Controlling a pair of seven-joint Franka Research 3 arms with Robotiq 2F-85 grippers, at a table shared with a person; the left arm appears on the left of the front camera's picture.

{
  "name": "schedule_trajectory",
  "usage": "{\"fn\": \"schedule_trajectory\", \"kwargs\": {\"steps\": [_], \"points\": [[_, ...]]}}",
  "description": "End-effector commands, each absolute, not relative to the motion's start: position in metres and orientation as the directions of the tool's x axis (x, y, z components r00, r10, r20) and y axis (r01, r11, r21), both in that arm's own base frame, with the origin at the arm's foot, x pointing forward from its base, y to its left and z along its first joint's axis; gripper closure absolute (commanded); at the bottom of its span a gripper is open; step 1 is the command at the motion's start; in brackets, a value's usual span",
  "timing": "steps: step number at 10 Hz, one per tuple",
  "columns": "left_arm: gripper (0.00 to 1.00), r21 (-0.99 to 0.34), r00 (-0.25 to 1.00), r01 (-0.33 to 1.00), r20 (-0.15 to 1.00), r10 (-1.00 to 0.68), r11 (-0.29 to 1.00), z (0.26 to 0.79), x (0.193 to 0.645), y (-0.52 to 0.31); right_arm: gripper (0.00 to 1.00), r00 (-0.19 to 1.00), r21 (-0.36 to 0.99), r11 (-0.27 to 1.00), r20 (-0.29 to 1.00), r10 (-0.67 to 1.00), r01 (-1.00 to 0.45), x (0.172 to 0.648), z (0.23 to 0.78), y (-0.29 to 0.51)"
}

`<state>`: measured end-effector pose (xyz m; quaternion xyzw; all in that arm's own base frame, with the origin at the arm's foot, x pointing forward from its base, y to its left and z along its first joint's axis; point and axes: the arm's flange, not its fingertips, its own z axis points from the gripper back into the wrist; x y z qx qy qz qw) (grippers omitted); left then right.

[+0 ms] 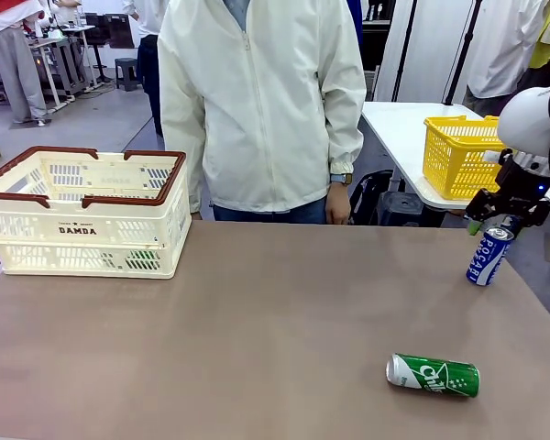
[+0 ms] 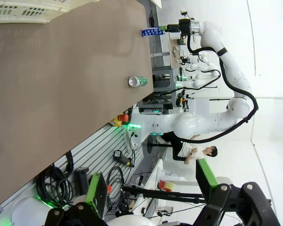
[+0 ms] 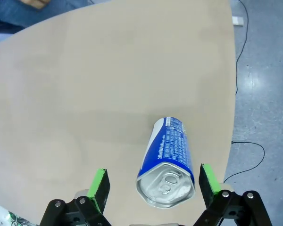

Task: Place the drinks into the Shopping basket.
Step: Pick up one drink and place it into the Shopping basket.

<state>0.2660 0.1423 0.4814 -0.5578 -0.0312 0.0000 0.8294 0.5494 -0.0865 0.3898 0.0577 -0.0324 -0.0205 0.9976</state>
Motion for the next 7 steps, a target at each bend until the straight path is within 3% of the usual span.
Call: {"fn": "schedule_trajectory", "kwargs": {"steps": [1, 6, 7], "points": [[0.0, -0.932, 0.998, 0.035, 0.052, 0.038, 0.362, 0.4835, 0.2647, 0.1415, 0.0, 0.999, 0.11, 0.993, 0.037, -0.039, 0.034, 0.5558, 0.3847, -0.0852], [0.0, -0.932, 0.998, 0.035, 0.052, 0.038, 0.362, 0.4835, 0.2647, 0.1415, 0.0, 0.999, 0.048, 0.998, 0.009, -0.043, 0.043, 0.5541, 0.3749, -0.0831], [0.0, -0.932, 0.998, 0.035, 0.052, 0.038, 0.362, 0.4835, 0.2647, 0.1415, 0.43, 0.999, 0.033, 0.998, 0.004, -0.05, 0.05, 0.554, 0.3752, -0.0827]]}}
